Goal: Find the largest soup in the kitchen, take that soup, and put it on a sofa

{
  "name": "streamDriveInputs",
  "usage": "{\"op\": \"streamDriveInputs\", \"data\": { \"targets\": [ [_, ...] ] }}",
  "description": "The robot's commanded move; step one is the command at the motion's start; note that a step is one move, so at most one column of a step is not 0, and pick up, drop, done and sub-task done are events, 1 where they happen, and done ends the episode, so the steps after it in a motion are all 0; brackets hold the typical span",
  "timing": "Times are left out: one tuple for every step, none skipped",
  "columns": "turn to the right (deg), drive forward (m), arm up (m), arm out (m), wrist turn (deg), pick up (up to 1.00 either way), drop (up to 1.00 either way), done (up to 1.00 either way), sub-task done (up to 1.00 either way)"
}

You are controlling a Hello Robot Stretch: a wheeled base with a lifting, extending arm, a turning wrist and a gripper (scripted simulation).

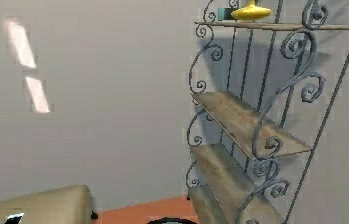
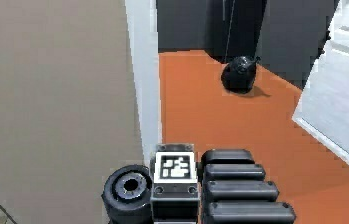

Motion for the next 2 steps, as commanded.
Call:
{"op": "streamDriveInputs", "data": {
  "targets": [
    [-27.0,0.0,0.0,0.0,0.0,0.0,0.0,0.0,0.0],
    [45.0,0.0,0.0,0.0,0.0,0.0,0.0,0.0,0.0]
  ]
}}
